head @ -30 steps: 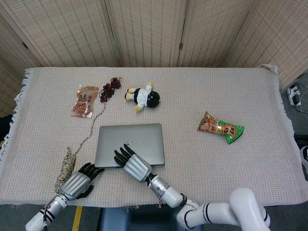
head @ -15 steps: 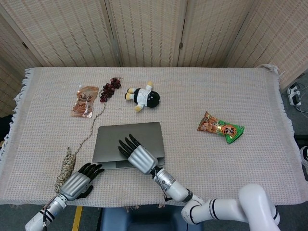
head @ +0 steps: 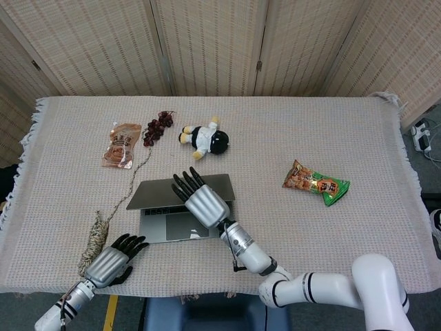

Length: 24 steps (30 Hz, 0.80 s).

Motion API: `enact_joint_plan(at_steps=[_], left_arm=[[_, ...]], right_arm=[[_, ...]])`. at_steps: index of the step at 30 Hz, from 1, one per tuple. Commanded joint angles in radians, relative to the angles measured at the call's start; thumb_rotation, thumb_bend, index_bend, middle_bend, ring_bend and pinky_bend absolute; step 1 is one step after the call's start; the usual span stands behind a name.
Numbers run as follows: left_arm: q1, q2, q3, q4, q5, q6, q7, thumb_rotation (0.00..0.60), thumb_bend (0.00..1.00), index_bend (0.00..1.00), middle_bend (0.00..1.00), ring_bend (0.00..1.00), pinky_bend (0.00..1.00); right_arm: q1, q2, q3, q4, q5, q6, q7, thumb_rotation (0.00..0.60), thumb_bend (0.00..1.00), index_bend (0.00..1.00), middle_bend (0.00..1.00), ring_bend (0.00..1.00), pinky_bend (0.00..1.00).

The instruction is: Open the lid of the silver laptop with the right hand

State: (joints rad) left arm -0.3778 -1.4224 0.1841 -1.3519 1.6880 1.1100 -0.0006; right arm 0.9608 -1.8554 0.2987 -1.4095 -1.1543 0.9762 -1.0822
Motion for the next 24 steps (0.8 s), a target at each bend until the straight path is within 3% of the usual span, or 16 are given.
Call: enact_joint_plan(at_steps=[1,24], left_arm=[[-0.001,-0.001,0.001,0.0,-0.001,-0.003,0.003,0.6,0.64,0.09,0.08,0.04,0.0],[-0.016,0.003,0.0,-0.014,-0.021,-0.036,0.033,0.6,0.64,0.09,0.08,0.04,0.0]], right_arm=[[0.024,0.008,0.028,0.011,0.041,-0.002,-0.007,0.6,0.7,0.0,0.0,0.0,0.0],[0.165,-0.007,0.116,0.193,0.24,0.012,0.005,0.6,0.7,0.0,0.0,0.0,0.0]])
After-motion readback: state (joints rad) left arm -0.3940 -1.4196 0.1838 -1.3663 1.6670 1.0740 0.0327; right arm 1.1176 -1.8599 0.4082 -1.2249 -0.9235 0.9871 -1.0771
